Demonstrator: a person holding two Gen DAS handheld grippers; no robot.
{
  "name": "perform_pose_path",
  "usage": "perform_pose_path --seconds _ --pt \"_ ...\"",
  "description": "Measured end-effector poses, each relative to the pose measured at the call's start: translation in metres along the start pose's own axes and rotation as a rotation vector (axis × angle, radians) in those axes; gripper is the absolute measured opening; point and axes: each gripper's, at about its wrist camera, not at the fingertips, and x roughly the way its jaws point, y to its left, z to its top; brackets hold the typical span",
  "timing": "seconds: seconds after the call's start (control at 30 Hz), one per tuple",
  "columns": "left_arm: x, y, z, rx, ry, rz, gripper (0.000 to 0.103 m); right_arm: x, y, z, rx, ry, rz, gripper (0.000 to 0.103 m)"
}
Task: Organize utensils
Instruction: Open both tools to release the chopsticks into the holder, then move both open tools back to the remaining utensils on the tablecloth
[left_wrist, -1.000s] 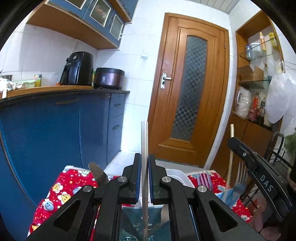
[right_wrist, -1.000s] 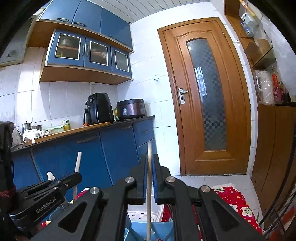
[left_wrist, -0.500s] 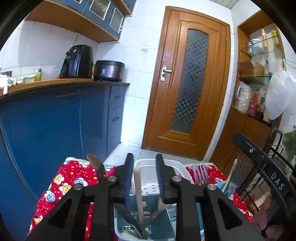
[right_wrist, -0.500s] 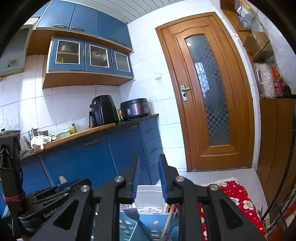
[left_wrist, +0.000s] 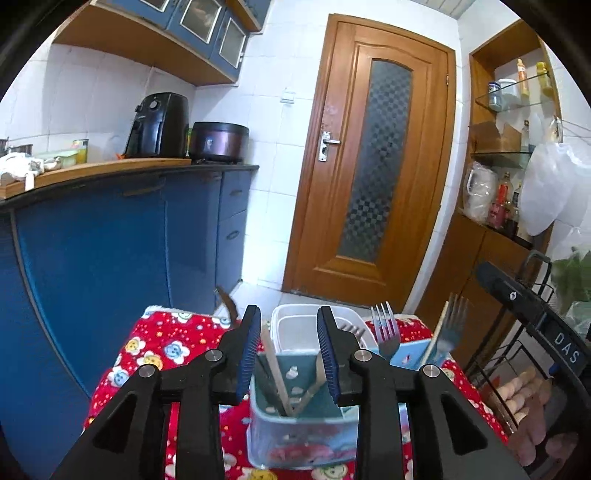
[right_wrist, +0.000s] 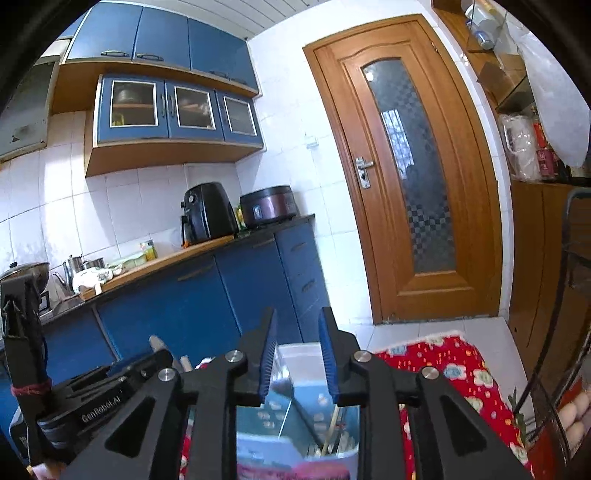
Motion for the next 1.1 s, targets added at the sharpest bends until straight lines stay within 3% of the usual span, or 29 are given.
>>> perform_pose_path --seconds 0.47,1.1 --pt "-0.043 0.018 -0.032 -0.019 0.117 -0.005 0.034 -0.034 0.005 -0.04 0.012 0.182 -0.004 0.026" --pt "-0.067 0.021 -0.093 -0.064 0.281 -0.045 0.034 -0.065 -0.007 -0.102 0.07 0.376 -0.026 0.026"
